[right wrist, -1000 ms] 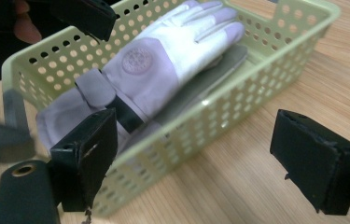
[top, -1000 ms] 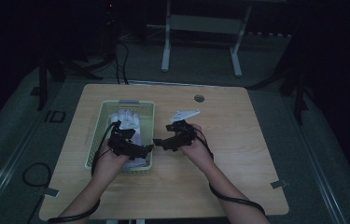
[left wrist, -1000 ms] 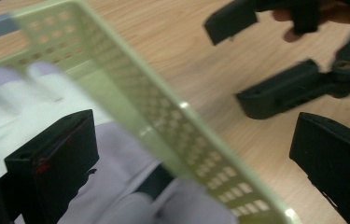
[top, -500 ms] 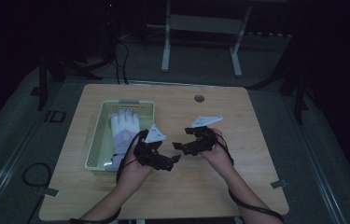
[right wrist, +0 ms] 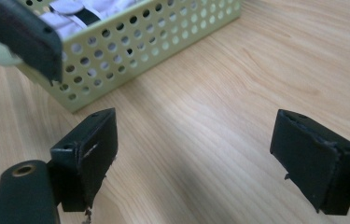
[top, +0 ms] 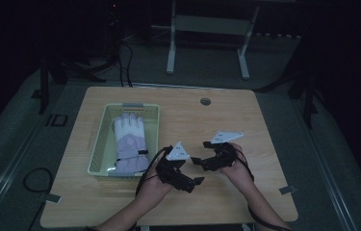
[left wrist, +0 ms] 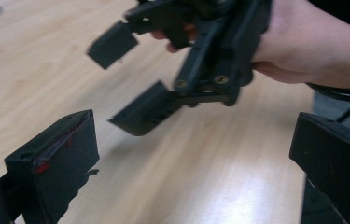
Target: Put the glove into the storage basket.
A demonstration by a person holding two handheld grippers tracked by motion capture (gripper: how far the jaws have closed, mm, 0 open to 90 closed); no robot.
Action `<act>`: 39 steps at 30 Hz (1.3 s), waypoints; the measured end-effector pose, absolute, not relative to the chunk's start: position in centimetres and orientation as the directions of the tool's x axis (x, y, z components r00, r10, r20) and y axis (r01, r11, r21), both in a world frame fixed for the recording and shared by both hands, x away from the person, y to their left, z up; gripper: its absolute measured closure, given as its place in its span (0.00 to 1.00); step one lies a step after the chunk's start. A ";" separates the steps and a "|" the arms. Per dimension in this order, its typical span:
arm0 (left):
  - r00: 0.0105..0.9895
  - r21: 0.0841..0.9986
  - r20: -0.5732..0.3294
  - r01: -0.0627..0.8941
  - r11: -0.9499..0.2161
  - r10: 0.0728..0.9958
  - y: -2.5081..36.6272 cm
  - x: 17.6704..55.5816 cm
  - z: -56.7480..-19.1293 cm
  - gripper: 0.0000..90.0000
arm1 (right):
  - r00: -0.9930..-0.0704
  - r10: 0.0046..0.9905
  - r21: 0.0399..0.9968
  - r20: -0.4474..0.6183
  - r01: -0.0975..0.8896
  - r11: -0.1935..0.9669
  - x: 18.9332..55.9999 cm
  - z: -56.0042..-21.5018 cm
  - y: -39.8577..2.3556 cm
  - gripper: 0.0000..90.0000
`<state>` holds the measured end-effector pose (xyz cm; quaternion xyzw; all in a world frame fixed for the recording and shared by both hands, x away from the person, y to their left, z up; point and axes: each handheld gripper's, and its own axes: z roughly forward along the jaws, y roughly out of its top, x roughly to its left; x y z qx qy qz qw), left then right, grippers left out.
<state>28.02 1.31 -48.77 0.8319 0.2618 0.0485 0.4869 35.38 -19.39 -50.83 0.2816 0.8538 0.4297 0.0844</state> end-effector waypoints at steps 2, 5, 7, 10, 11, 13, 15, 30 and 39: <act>0.869 0.837 -0.177 0.380 -0.393 0.462 0.8 27.8 -49.2 0.02 | -0.825 0.555 0.784 0.102 0.411 0.466 35.2 -51.2 -19.9 0.17; 0.883 0.832 -0.171 0.367 -0.415 0.438 0.0 27.5 -49.8 0.02 | -0.825 0.557 0.787 0.096 0.405 0.465 34.9 -51.7 -20.5 0.17; 0.892 0.831 -0.172 0.359 -0.425 0.418 -0.5 27.3 -50.2 0.02 | -0.822 0.565 0.799 0.076 0.389 0.459 34.6 -52.1 -21.0 0.17; 0.900 0.828 -0.191 0.362 -0.427 0.393 -1.1 27.2 -51.0 0.02 | -0.826 0.558 0.802 0.083 0.388 0.455 34.4 -52.8 -21.6 0.17; 0.901 0.824 -0.192 0.364 -0.434 0.390 -1.3 27.2 -51.2 0.02 | -0.827 0.556 0.799 0.083 0.388 0.459 34.4 -53.0 -21.8 0.17; 0.903 0.820 -0.200 0.367 -0.440 0.381 -1.7 27.1 -51.8 0.02 | -0.828 0.554 0.798 0.087 0.391 0.458 34.2 -53.2 -22.3 0.17; 0.907 0.812 -0.206 0.368 -0.452 0.368 -2.1 27.1 -52.4 0.02 | -0.827 0.556 0.792 0.084 0.394 0.466 34.0 -53.5 -22.9 0.17; 0.918 0.794 -0.182 0.349 -0.497 0.352 -3.8 27.0 -55.9 0.02 | -0.800 0.595 0.771 0.076 0.426 0.474 32.8 -55.2 -27.3 0.16; 0.915 0.791 -0.165 0.346 -0.505 0.368 -3.9 26.9 -56.8 0.02 | -0.777 0.628 0.784 0.054 0.422 0.455 31.6 -55.6 -29.4 0.15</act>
